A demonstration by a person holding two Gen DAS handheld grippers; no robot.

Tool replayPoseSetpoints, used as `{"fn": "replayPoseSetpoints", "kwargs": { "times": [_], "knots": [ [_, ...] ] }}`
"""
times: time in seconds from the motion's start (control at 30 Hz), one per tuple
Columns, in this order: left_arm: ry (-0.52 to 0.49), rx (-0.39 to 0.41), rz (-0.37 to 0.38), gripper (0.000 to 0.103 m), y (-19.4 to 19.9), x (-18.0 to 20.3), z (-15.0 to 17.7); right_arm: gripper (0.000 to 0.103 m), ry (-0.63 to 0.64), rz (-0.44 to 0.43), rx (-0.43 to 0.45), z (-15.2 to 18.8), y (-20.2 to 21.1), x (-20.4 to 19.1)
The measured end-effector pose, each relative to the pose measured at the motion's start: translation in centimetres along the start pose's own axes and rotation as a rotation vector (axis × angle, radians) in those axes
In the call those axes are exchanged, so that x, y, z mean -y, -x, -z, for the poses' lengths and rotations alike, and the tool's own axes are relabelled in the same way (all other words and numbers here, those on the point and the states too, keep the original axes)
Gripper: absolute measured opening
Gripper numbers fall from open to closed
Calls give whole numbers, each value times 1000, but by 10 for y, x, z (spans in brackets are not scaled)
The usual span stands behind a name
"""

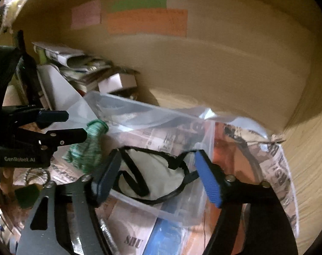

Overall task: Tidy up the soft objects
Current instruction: 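Carry the sock with the left tool into the clear box while the right tool drops the mask in, then grasp the yellow-green sponge with the left tool while the right tool grasps the yellow felt ball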

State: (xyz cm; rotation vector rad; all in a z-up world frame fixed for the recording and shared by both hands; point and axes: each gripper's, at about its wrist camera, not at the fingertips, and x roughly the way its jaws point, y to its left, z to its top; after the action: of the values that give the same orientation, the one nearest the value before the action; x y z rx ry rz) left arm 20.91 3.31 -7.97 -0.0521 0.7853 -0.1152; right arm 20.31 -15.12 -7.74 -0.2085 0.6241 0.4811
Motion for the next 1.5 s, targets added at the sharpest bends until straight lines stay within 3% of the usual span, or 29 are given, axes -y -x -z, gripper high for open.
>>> {"fn": "replayPoseSetpoints", "kwargs": {
  "times": [0.07,0.2,0.33,0.47,0.73,0.93,1.1,1.23,1.3,1.37,1.43,1.5],
  "knots": [
    [8,33,-9,82,14,-3,1,81,4,8,36,0,14,-2],
    [14,87,-37,94,41,-6,10,84,-7,2,78,4,37,-4],
    [25,103,-55,99,60,-9,25,88,-34,-13,99,16,53,-4],
    [25,79,-81,99,68,-13,48,94,-57,-7,104,35,62,-7],
    [46,-24,-105,100,57,-18,93,94,-86,12,40,75,62,-10],
    [67,-39,-103,99,55,-19,120,94,-141,1,-34,103,53,-9],
    [73,-55,-82,75,53,-19,132,90,-177,-10,-66,118,50,-7],
    [78,-75,-52,65,46,-18,137,71,-194,-35,-89,123,46,-5],
    [72,-79,-36,53,46,-16,138,62,-195,-44,-101,125,44,-5],
    [50,-84,-26,45,44,-11,139,47,-193,-51,-111,127,42,-5],
    [37,-91,-25,38,42,-9,140,38,-193,-58,-114,127,41,-5],
    [35,-87,-30,32,42,-8,140,38,-193,-55,-105,127,43,-6]
  ]
}}
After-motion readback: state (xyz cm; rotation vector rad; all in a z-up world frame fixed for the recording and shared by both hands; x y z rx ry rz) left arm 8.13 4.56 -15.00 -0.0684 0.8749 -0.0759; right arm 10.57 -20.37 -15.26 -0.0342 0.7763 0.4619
